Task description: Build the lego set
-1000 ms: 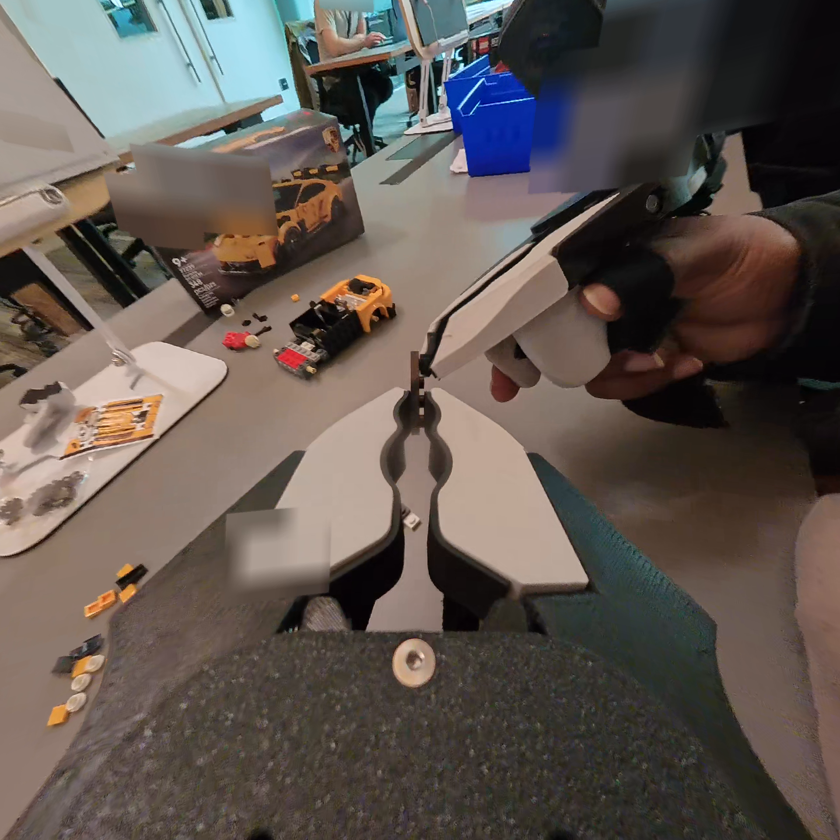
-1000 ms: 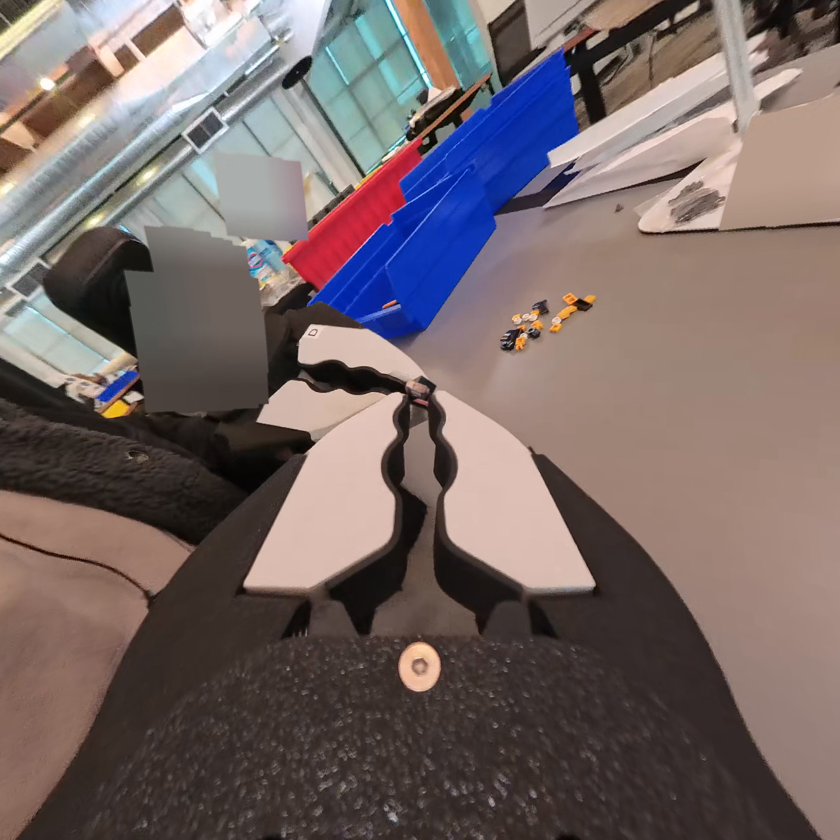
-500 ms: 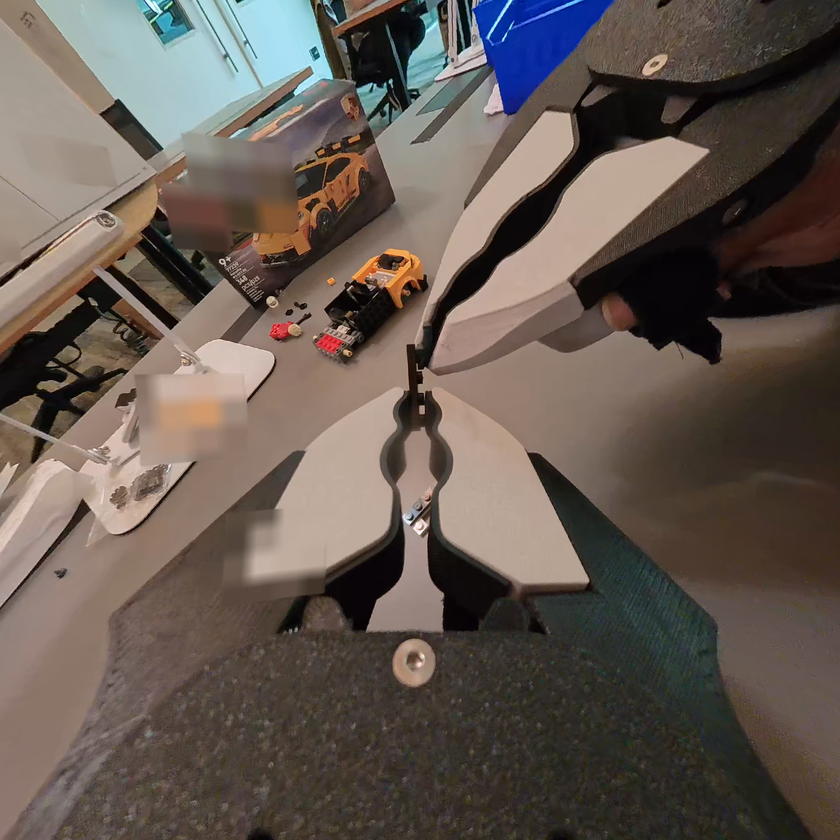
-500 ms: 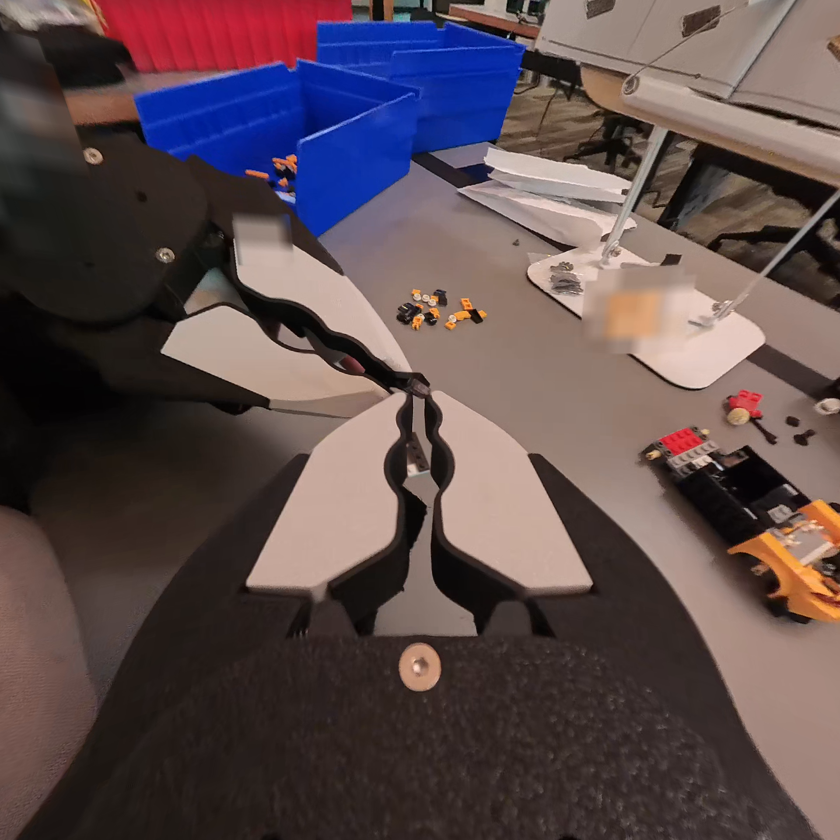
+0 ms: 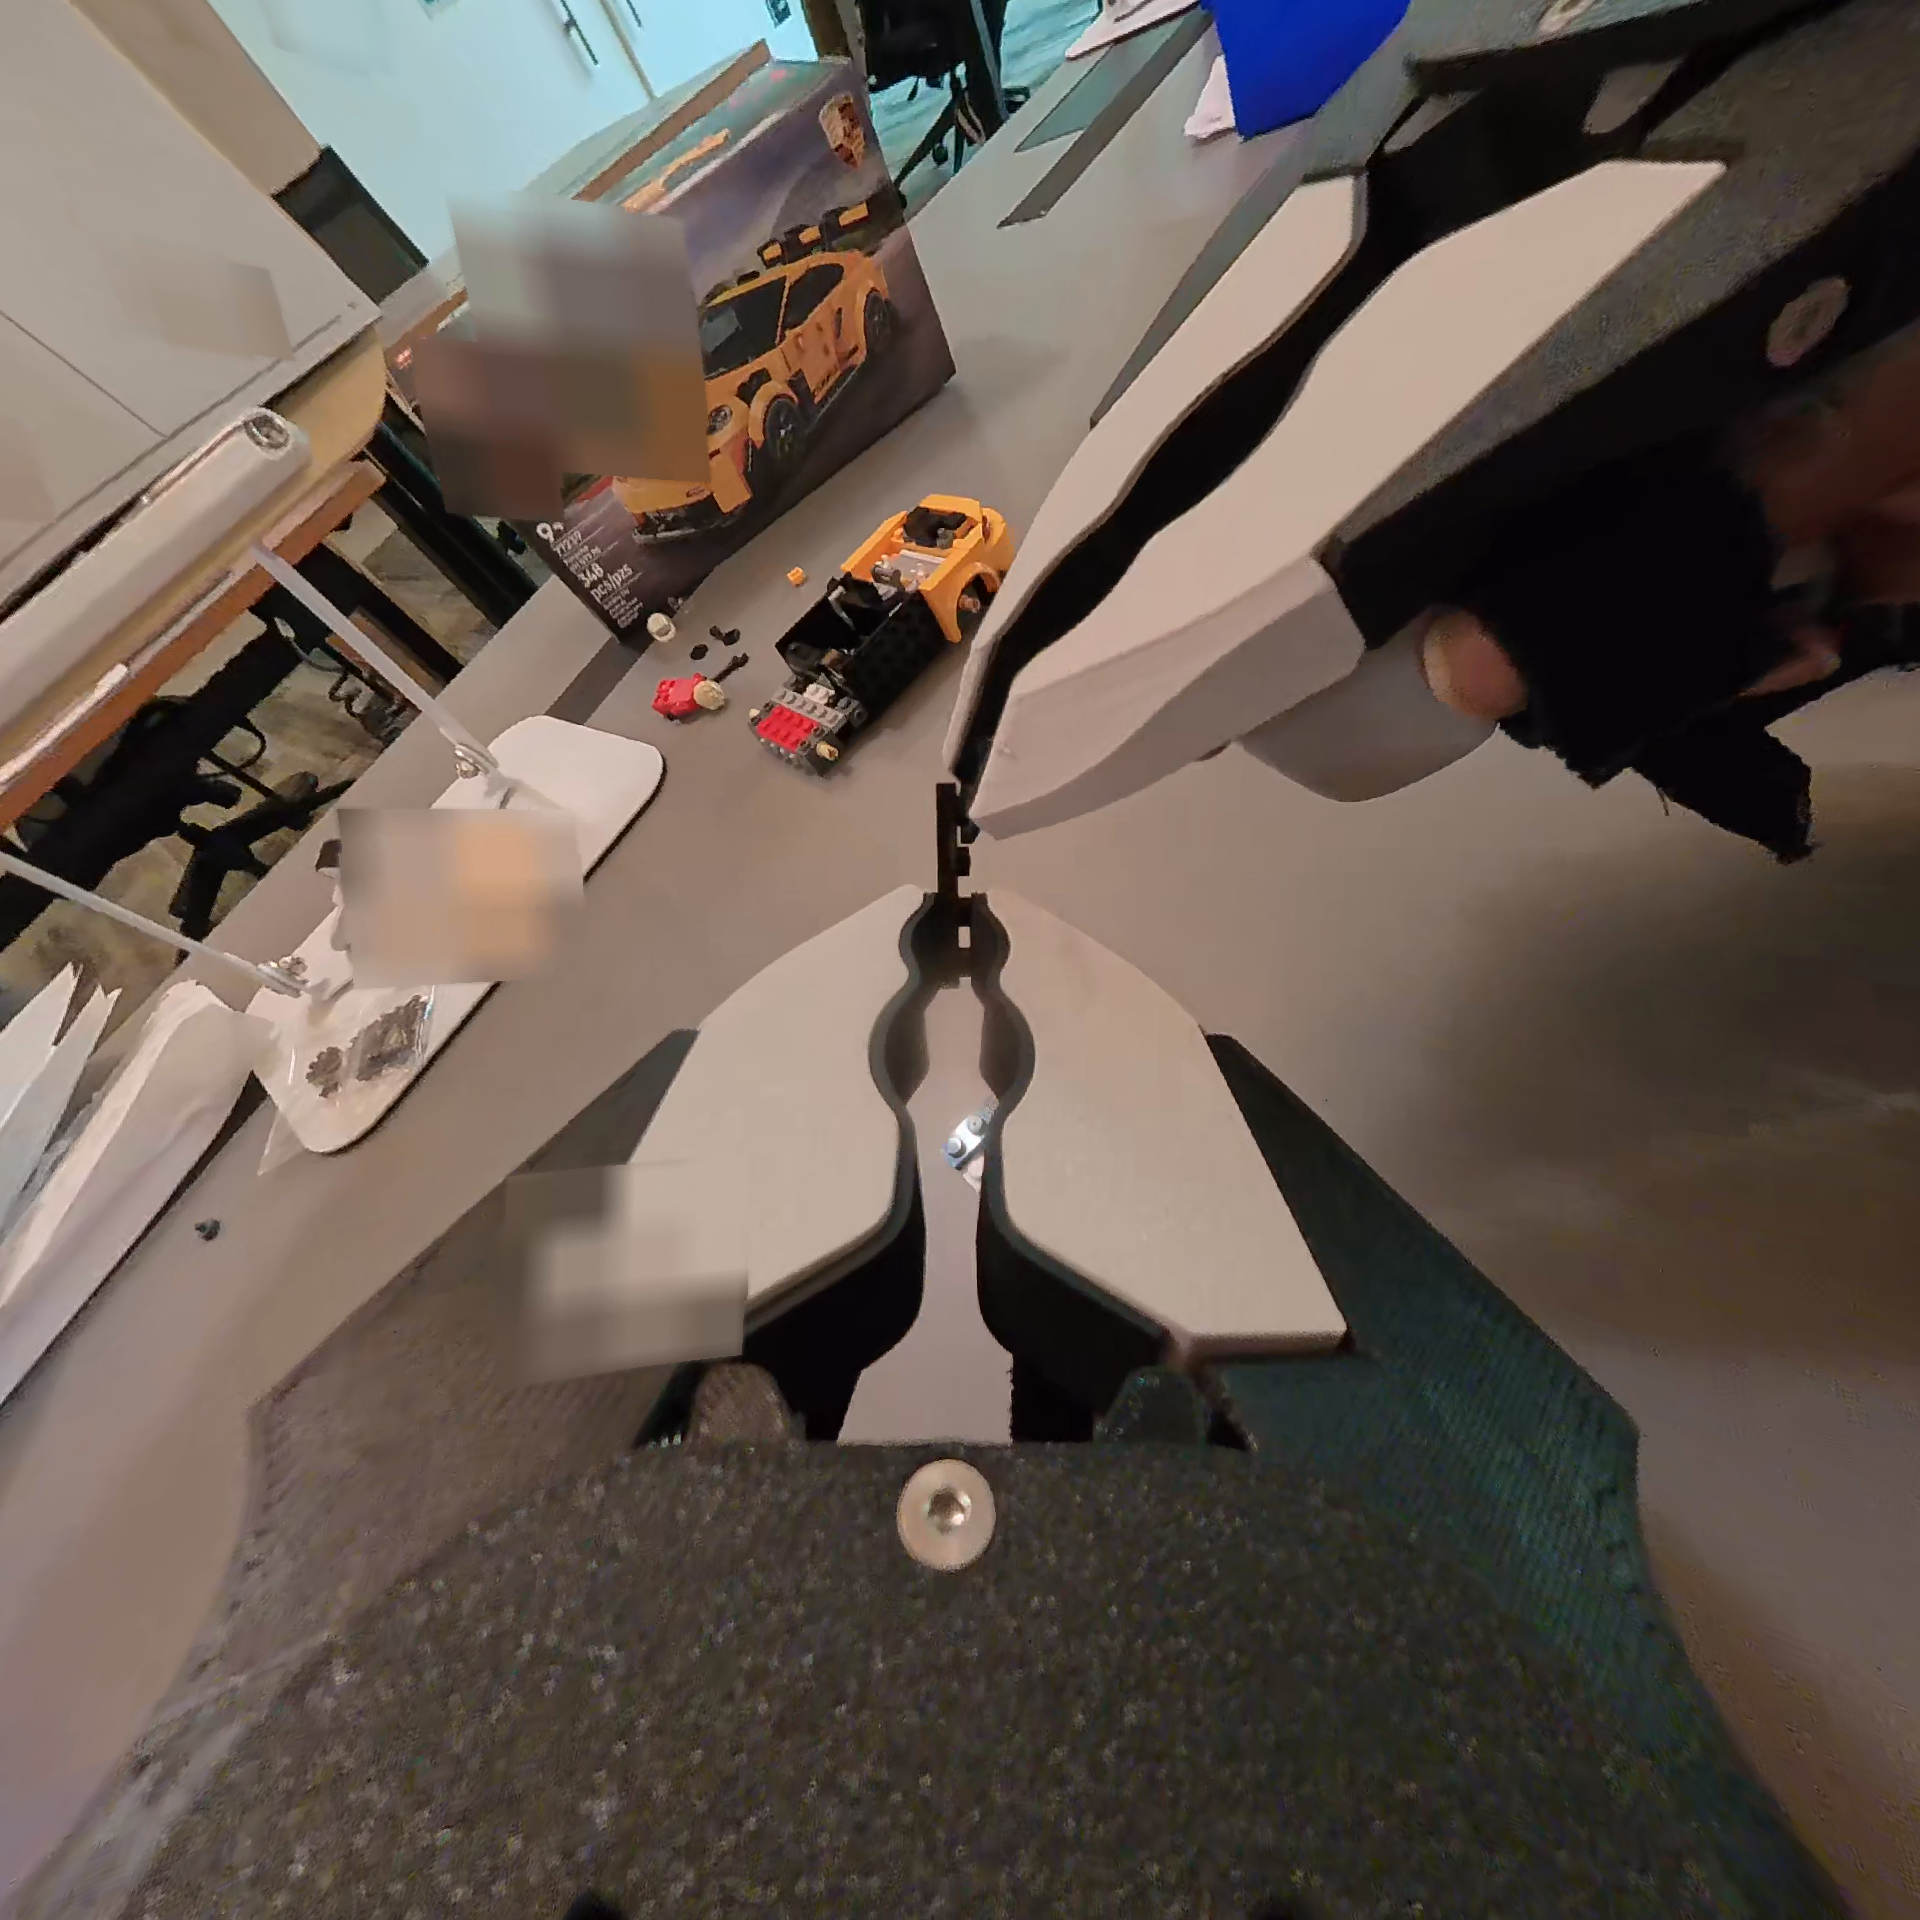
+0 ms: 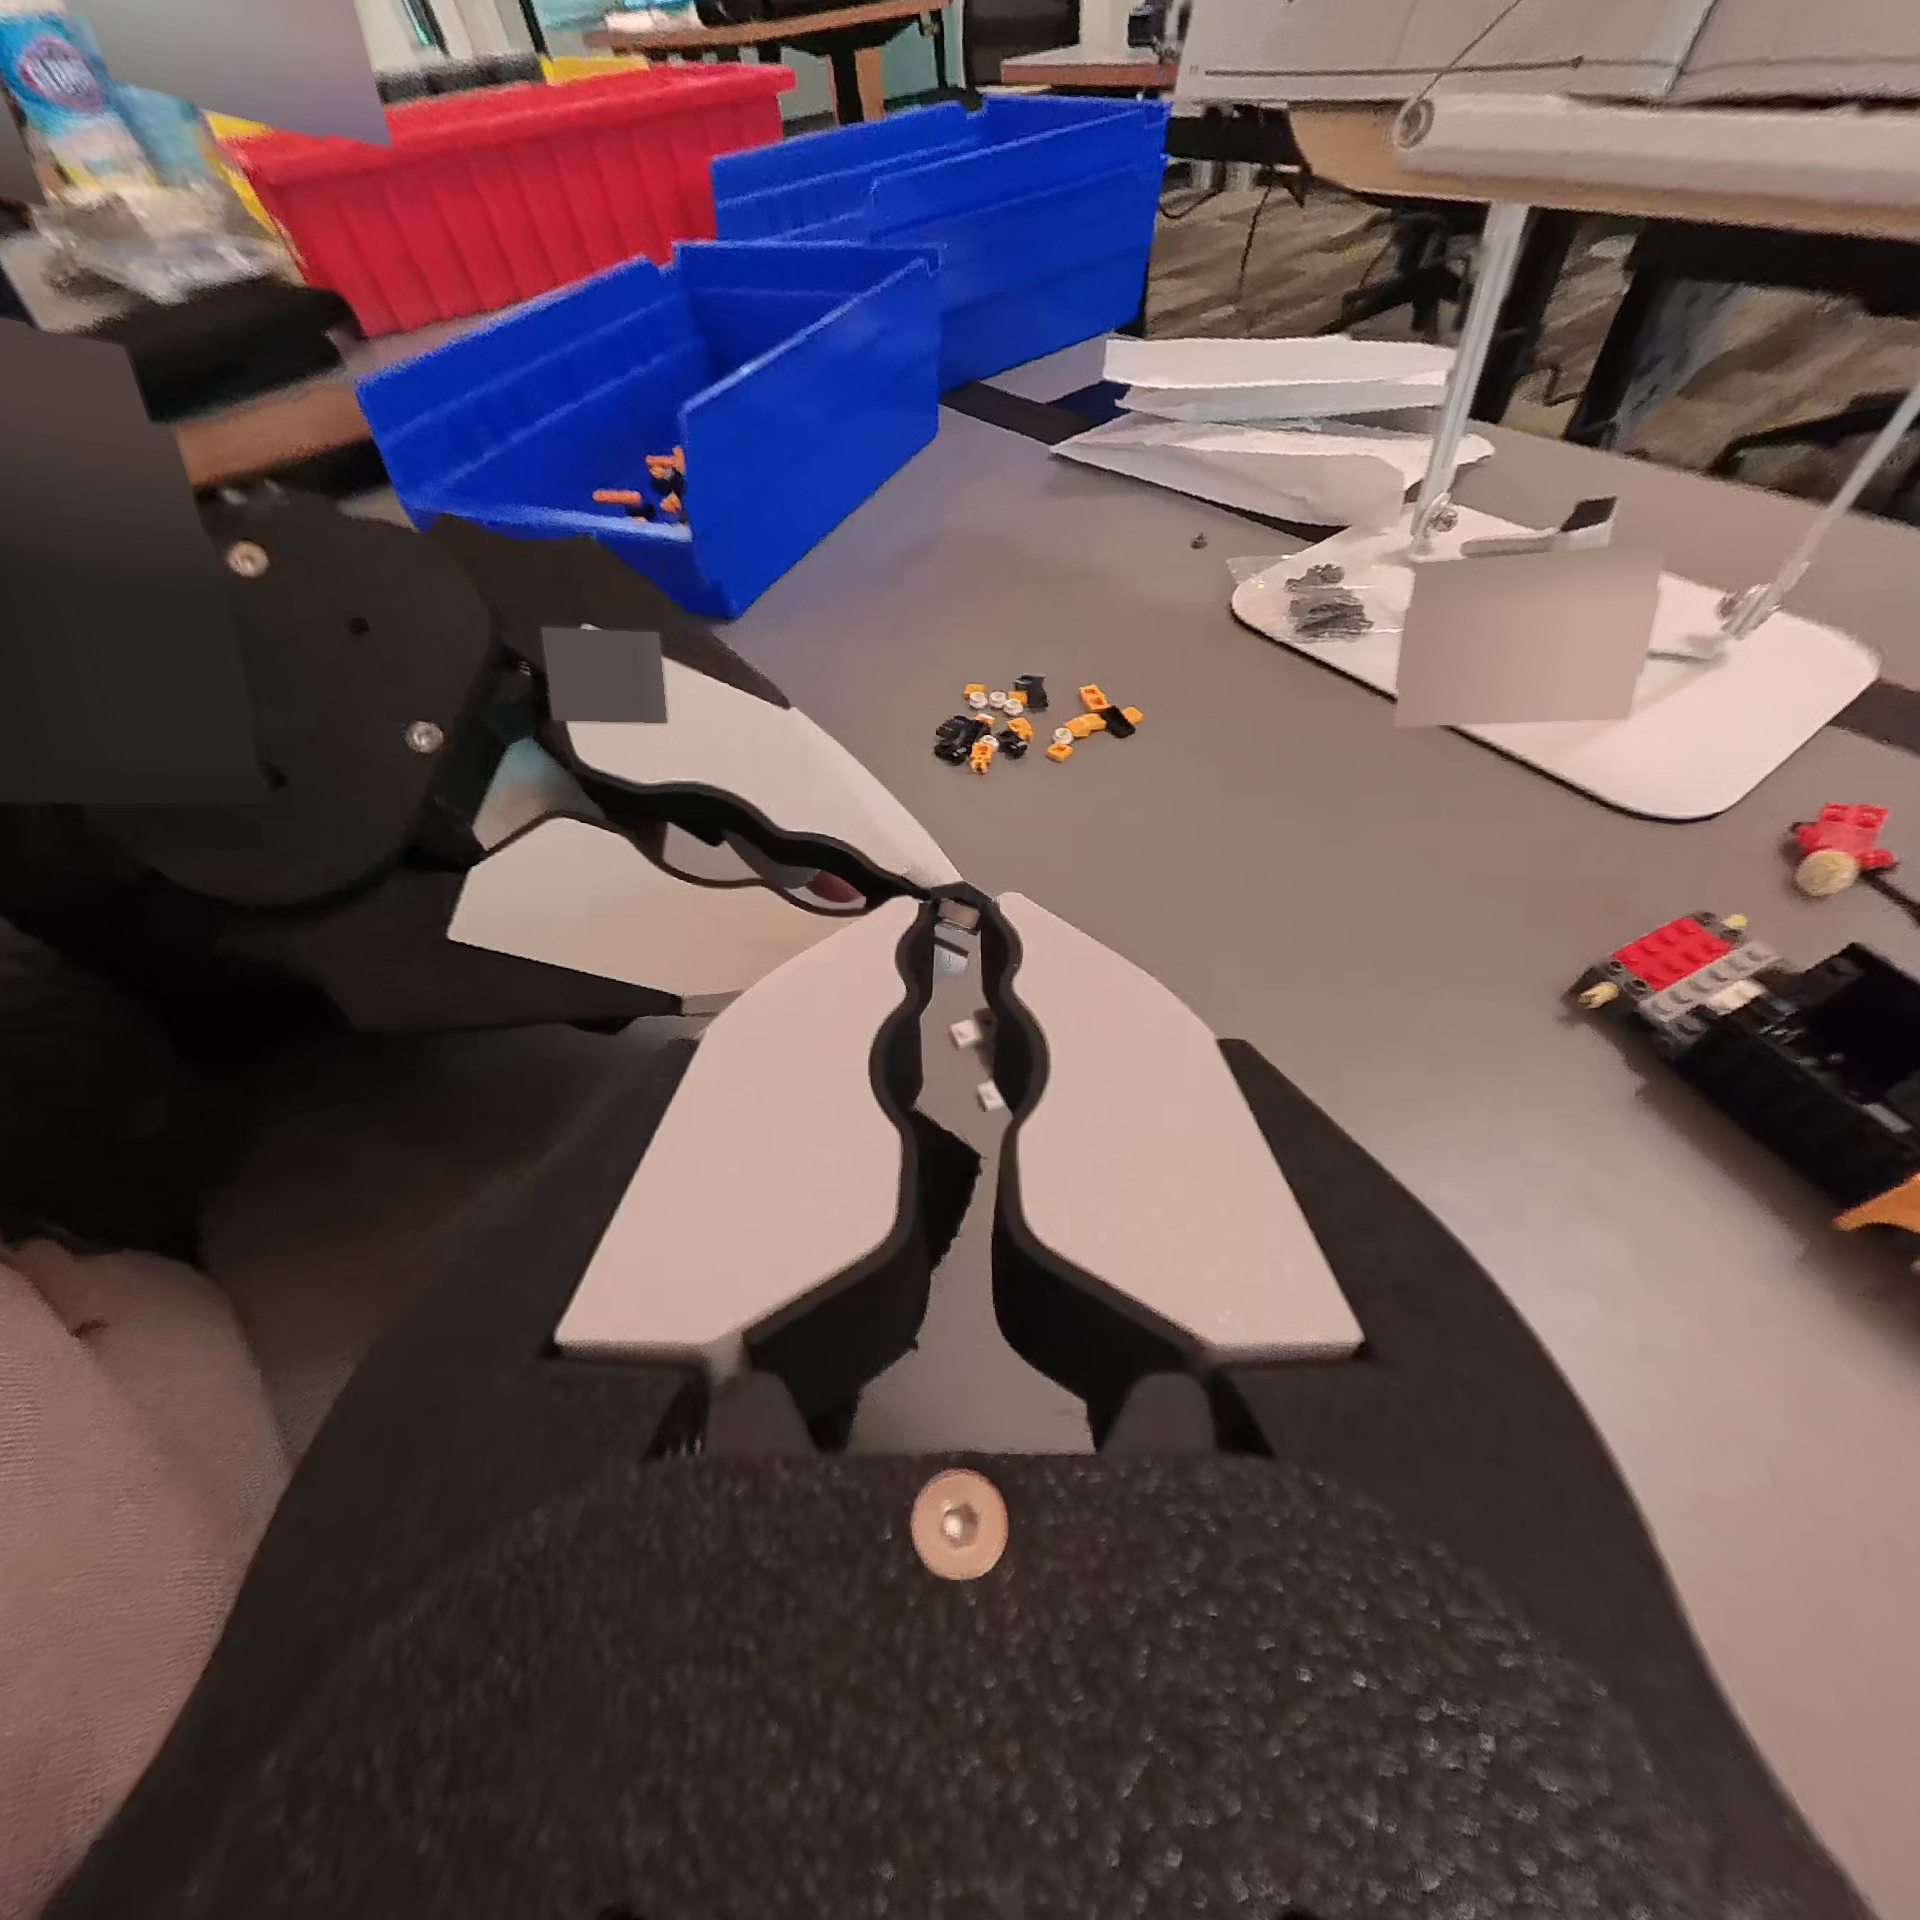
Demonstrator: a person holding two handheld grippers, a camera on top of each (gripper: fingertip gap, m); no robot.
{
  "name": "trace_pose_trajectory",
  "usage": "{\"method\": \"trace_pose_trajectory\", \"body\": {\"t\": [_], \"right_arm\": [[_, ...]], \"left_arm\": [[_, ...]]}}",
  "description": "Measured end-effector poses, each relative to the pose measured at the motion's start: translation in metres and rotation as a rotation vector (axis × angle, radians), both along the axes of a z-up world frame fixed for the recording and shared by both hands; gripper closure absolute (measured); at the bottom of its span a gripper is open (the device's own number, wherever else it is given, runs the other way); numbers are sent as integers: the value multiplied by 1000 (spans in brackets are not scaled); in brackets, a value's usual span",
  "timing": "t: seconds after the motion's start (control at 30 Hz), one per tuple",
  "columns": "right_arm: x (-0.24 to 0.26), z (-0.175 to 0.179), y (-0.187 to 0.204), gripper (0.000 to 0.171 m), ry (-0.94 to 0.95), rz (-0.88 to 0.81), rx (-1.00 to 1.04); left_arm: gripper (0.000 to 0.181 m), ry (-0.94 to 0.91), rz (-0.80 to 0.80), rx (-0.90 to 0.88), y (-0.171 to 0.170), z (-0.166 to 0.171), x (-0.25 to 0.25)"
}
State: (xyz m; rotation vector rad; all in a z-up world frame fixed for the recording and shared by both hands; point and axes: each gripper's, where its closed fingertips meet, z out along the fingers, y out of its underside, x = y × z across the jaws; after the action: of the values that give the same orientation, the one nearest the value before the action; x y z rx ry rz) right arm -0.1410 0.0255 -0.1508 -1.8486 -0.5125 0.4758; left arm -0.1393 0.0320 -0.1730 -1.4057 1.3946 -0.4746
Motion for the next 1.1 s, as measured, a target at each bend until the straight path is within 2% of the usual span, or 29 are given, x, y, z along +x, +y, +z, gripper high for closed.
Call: {"method": "trace_pose_trajectory", "body": {"t": [0.2, 0.37, 0.63, 0.77, 0.9, 0.97, 1.1], "right_arm": [[0, -7, 1, 162, -376, -12, 128], [-1, -12, 0, 163, -586, 15, 203], [-2, -19, -3, 162, -746, 79, 258], [0, -19, -5, 158, -660, 125, 231], [4, -16, -18, 147, -374, 332, 93], [5, -13, -23, 148, -255, 432, 23], [2, -20, -27, 148, -219, 577, -56]], "left_arm": [[176, 36, 9, -35, -1, -8, 0], [176, 64, 6, -59, -2, -13, -1], [176, 86, -13, -121, -7, -21, -1], [177, 49, -53, -277, -11, -25, 1], [177, -41, -182, -423, -19, -21, 2], [177, -75, -261, -442, -25, -19, 2], [177, -113, -342, -442, -35, -16, 4]]}}
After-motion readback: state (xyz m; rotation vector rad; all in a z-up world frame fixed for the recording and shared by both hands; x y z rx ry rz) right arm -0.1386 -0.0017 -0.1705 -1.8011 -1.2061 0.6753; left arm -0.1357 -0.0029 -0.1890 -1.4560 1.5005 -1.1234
